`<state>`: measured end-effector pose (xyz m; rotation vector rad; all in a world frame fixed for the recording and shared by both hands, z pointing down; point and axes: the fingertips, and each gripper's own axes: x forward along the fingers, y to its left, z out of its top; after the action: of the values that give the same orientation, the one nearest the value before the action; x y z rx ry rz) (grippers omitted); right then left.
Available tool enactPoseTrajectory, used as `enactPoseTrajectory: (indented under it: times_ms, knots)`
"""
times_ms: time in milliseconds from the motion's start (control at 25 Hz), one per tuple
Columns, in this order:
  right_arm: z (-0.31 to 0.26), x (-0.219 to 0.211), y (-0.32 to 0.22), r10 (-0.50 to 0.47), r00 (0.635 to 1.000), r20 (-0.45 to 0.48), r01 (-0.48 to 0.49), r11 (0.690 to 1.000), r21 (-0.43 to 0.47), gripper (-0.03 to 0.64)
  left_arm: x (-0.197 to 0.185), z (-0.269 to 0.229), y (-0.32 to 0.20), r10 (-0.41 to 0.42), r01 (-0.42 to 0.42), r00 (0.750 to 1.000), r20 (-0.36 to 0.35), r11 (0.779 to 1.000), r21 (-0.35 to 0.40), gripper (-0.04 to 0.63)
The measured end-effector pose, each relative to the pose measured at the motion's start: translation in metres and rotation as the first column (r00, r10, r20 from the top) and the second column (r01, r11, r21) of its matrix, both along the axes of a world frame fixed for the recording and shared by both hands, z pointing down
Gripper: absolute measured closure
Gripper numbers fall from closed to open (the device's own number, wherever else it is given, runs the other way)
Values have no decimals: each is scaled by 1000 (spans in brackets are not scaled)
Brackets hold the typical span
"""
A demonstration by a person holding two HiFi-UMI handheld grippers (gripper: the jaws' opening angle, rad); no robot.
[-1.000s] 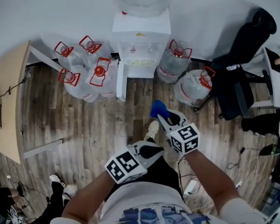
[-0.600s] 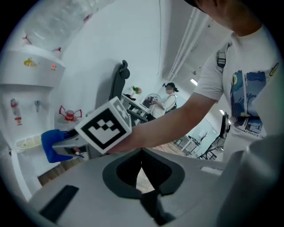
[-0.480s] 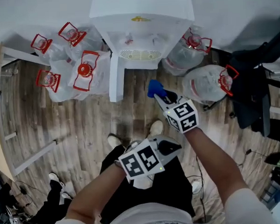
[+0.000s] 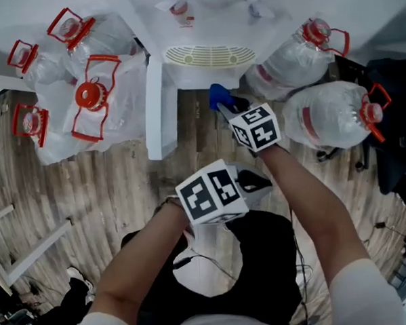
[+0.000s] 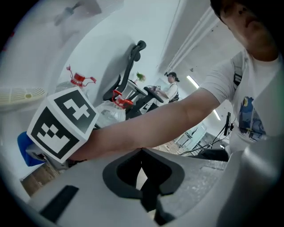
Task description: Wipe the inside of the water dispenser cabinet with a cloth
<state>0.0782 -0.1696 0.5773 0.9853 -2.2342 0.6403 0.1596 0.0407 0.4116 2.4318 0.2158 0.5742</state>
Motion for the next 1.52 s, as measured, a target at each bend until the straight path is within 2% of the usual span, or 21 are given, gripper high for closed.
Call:
enactPoseTrajectory:
  times_ms: [160, 360, 520, 640, 800, 1040, 1240, 1520]
  knots:
    - [62, 4, -29, 33, 999, -16, -33, 999, 10, 531, 1, 54, -18, 7, -7, 1000, -15, 1000, 7, 592]
    - [118, 12, -72, 78, 997, -11, -77, 996, 47, 531, 5, 94, -41, -7, 8, 999, -50, 1000, 23, 592]
    - [153, 11, -106, 124, 992, 0, -123, 990, 75, 531, 5, 112, -53, -31, 33, 996, -78, 999, 25, 592]
    - [173, 9, -136, 130, 991, -39, -124, 985, 123, 531, 0, 118, -60, -43, 45, 995, -95, 999, 27, 592]
    - [199, 13, -175, 218, 973, -74, -203, 964, 169, 531, -9, 126, -72, -54, 58, 993, -107, 998, 35, 592]
    - [212, 15, -214, 323, 944, -68, -298, 923, 246, 532, -15, 129, -79, -53, 61, 990, -127, 996, 60, 592]
    - [225, 14, -226, 394, 919, -29, -378, 898, 225, 532, -19, 133, -77, -32, 41, 991, -132, 997, 64, 592]
    - [227, 14, -247, 416, 909, -20, -398, 883, 250, 532, -26, 127, -75, -27, 37, 987, -156, 998, 58, 592]
